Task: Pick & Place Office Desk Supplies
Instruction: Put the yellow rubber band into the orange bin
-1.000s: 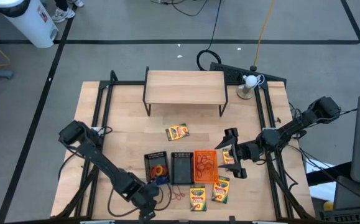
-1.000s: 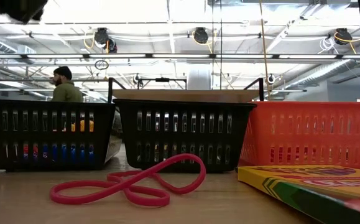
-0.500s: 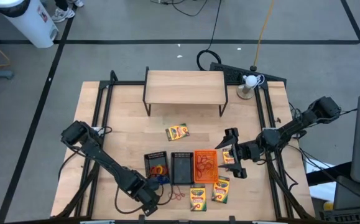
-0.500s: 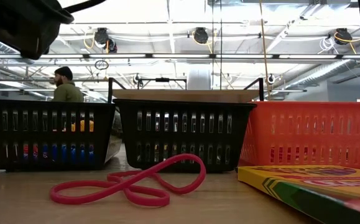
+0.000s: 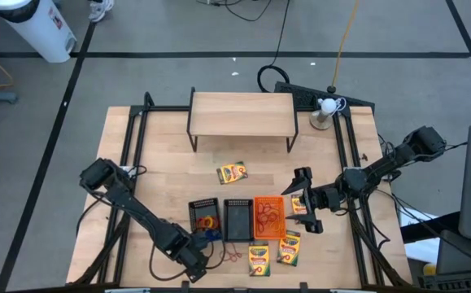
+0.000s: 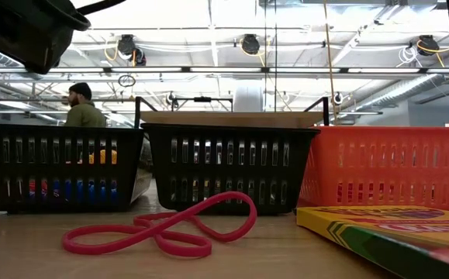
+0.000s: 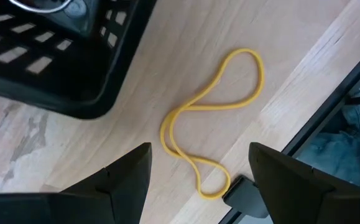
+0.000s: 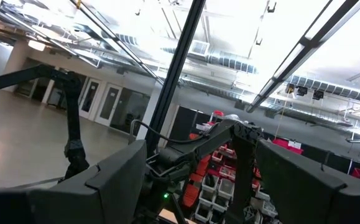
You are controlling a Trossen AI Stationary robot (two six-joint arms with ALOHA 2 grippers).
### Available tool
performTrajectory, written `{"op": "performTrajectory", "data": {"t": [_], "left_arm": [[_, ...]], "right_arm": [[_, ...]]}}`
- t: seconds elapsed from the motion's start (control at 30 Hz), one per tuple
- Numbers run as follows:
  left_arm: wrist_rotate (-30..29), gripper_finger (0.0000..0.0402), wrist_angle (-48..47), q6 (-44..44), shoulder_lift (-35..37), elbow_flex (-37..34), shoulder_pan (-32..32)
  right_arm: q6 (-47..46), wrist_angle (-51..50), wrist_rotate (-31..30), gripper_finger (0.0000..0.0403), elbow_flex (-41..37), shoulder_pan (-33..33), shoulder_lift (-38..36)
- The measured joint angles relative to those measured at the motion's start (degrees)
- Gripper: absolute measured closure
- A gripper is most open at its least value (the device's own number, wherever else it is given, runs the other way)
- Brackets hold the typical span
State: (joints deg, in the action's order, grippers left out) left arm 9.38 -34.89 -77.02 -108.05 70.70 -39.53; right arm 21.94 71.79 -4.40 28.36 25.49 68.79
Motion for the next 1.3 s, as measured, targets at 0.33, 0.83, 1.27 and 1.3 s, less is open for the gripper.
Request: {"op": "performTrajectory", "data": {"t": [0.33,0.83,1.27,1.3], "left_arm": [[-2.02,0.0163,0.19,0.2,-0.79,-0.11,-1.5],[-4.84,0.0292,2.05,-0.32,-1.62,-0.09,-1.48],[-1.91,0.0295,1.9,-0.78,-1.61,-0.09,-1.45],[-1.9,0.0295,1.91,-0.78,-1.6,-0.09,-1.44]], "right_arm": [[-0.02,-0.02,0.0,0.0115,-0.02,-0.02,0.0],[-0.22,-0.04,0.0,0.0115,-0.02,-0.02,0.0],[-0.22,-0.07,0.0,0.0115,-0.02,-0.02,0.0],[-0.22,-0.09,0.0,0.0115,-0.02,-0.02,0.0]]}}
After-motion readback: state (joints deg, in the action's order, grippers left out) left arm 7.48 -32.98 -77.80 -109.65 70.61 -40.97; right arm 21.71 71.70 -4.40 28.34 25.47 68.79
